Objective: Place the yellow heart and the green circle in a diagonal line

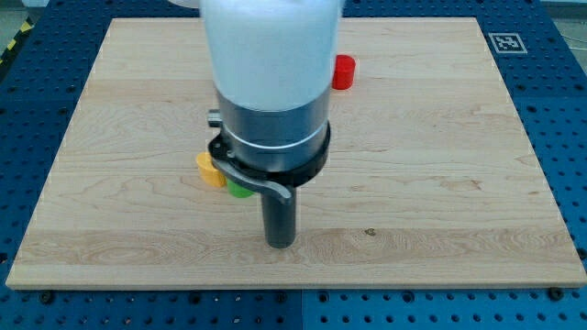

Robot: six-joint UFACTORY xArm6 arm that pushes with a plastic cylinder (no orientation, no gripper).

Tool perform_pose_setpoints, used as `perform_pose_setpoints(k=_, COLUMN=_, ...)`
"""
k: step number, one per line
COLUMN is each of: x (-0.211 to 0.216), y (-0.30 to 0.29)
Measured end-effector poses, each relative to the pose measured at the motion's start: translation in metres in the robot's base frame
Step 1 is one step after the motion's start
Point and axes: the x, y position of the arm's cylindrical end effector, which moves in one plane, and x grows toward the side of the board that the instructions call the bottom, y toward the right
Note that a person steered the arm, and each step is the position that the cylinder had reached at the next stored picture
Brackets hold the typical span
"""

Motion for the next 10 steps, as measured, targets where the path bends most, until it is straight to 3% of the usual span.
perform_pose_setpoints(k=3, x=-0.025, y=-0.023)
perform_pose_setpoints(k=10, x=-0.029, y=-0.051)
